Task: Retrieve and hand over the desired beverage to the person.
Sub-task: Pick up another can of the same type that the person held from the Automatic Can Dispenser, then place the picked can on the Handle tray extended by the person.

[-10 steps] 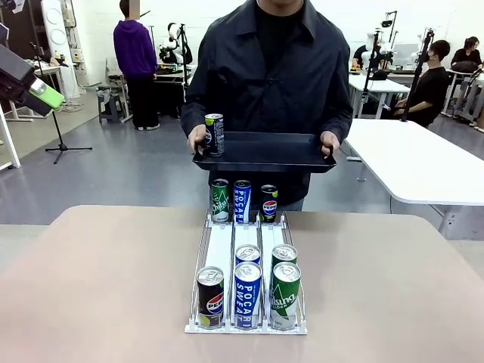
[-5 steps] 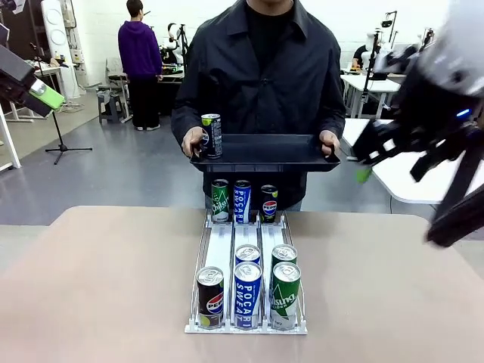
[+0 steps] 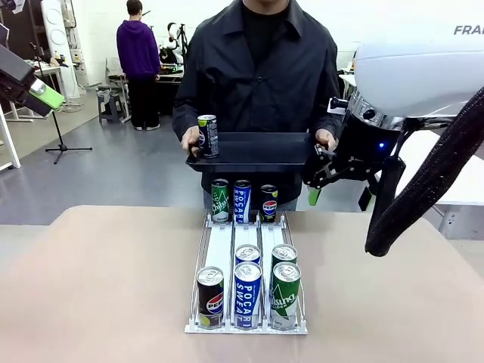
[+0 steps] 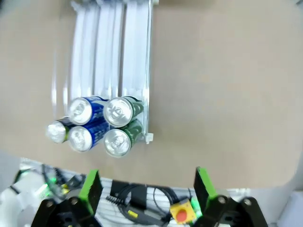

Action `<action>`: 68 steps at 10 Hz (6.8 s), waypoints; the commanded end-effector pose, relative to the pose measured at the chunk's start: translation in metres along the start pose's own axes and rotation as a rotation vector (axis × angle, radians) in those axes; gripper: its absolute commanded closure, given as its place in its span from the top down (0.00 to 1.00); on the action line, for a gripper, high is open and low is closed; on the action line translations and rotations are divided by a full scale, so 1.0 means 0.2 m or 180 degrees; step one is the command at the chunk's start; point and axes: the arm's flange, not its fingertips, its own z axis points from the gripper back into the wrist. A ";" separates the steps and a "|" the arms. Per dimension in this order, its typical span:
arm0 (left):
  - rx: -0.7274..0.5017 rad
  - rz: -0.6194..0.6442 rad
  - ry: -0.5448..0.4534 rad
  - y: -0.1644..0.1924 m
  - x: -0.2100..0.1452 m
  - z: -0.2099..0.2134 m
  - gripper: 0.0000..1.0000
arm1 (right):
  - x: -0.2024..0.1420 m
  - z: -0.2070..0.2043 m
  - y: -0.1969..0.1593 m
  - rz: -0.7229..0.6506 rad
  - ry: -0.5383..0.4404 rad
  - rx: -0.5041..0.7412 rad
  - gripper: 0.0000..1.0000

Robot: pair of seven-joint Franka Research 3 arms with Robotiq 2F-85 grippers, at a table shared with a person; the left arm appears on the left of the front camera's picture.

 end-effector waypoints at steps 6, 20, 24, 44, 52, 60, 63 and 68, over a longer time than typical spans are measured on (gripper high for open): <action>-0.0015 -0.0013 -0.0026 0.00 0.00 0.00 1.00 | 0.00 -0.06 0.07 0.0002 0.0027 0.0021 1.00; -0.0015 -0.0013 -0.0026 0.00 0.00 0.00 1.00 | -0.06 -0.73 0.32 -0.0434 0.0413 -0.0217 1.00; -0.0015 -0.0013 -0.0026 0.00 0.00 0.00 1.00 | -0.05 -0.78 0.31 -0.0229 0.0389 -0.0279 1.00; -0.0015 -0.0013 -0.0026 0.00 0.00 0.00 1.00 | -0.07 -0.77 0.33 0.0019 0.0930 -0.0255 0.38; -0.0015 -0.0013 -0.0026 0.00 0.00 0.00 1.00 | -0.09 0.43 0.65 0.0175 0.0533 -0.0357 0.38; -0.0015 -0.0013 -0.0026 0.00 0.00 0.00 1.00 | 0.26 0.62 0.75 0.0028 0.0490 -0.0264 0.38; -0.0015 -0.0013 -0.0026 0.00 0.00 0.00 1.00 | 0.26 0.62 0.75 0.0028 0.0490 -0.0264 0.38; -0.0015 -0.0013 -0.0026 0.00 0.00 0.00 1.00 | 0.26 0.62 0.75 0.0028 0.0490 -0.0264 0.38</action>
